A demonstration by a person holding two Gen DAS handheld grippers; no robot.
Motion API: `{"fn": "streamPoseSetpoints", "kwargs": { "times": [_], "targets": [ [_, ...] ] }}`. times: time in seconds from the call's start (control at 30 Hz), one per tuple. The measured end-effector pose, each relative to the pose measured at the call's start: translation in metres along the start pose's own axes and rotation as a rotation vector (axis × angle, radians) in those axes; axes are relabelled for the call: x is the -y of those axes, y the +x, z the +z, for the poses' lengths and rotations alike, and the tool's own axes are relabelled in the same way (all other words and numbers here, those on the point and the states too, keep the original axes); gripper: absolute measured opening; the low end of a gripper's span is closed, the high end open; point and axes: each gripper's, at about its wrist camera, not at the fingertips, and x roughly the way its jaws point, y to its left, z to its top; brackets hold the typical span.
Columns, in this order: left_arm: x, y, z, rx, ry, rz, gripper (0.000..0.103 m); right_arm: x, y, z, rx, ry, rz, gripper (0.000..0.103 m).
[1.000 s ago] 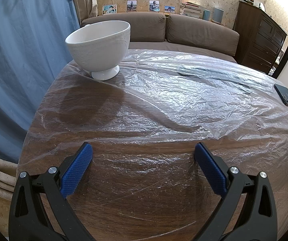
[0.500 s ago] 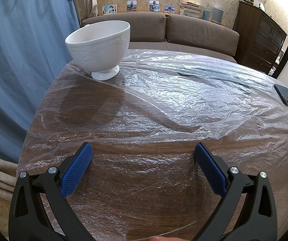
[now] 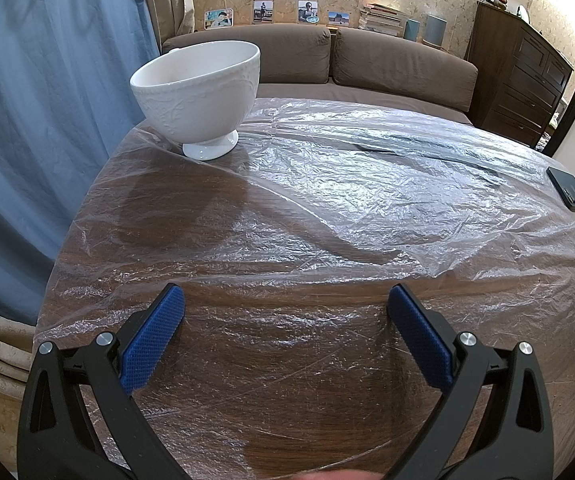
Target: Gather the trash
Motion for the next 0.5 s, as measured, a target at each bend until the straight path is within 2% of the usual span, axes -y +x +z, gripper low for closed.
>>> {"fn": "streamPoseSetpoints", "kwargs": {
  "times": [0.5],
  "targets": [
    [0.0014,-0.0024,-0.0026,0.000,0.005,-0.003,0.102,0.0021,0.0001,-0.0007,0.000,0.006,0.000,0.099]
  ]
}}
